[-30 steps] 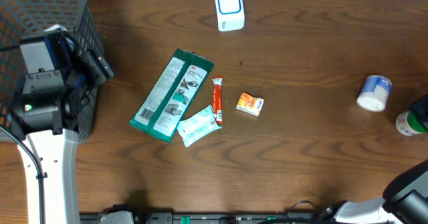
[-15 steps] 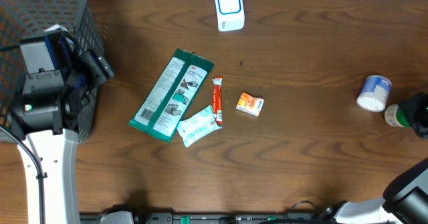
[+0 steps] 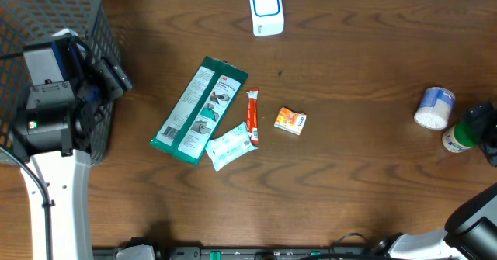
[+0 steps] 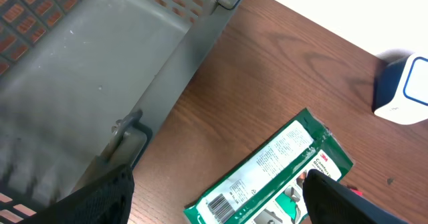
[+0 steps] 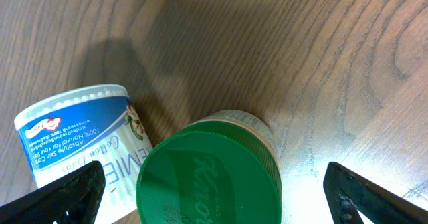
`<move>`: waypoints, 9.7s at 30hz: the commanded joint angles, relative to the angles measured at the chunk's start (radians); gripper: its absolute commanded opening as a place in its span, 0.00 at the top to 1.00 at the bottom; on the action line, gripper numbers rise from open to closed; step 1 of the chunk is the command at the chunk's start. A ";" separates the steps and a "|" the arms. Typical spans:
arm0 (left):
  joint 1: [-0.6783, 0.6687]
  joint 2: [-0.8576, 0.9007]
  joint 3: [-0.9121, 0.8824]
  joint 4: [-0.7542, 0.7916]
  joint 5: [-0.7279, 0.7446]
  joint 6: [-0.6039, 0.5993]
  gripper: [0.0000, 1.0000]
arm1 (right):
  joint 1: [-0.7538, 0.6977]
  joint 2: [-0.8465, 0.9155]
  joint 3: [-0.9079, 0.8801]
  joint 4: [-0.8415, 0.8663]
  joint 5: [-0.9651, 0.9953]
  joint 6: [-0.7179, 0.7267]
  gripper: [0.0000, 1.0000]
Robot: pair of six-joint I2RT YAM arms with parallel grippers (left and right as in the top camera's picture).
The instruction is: Scan the item barcode
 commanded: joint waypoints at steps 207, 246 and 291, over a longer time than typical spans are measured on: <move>-0.652 0.478 -0.274 0.277 0.645 -0.003 0.48 | 0.793 -0.128 -0.044 -0.191 -0.151 -0.220 0.01; -0.810 0.705 -0.274 0.644 0.483 -0.205 0.64 | 0.795 -0.127 -0.045 -0.192 -0.151 -0.220 0.01; -0.432 0.627 -0.272 0.680 1.171 -0.140 0.49 | 0.795 -0.127 -0.051 -0.195 -0.151 -0.220 0.01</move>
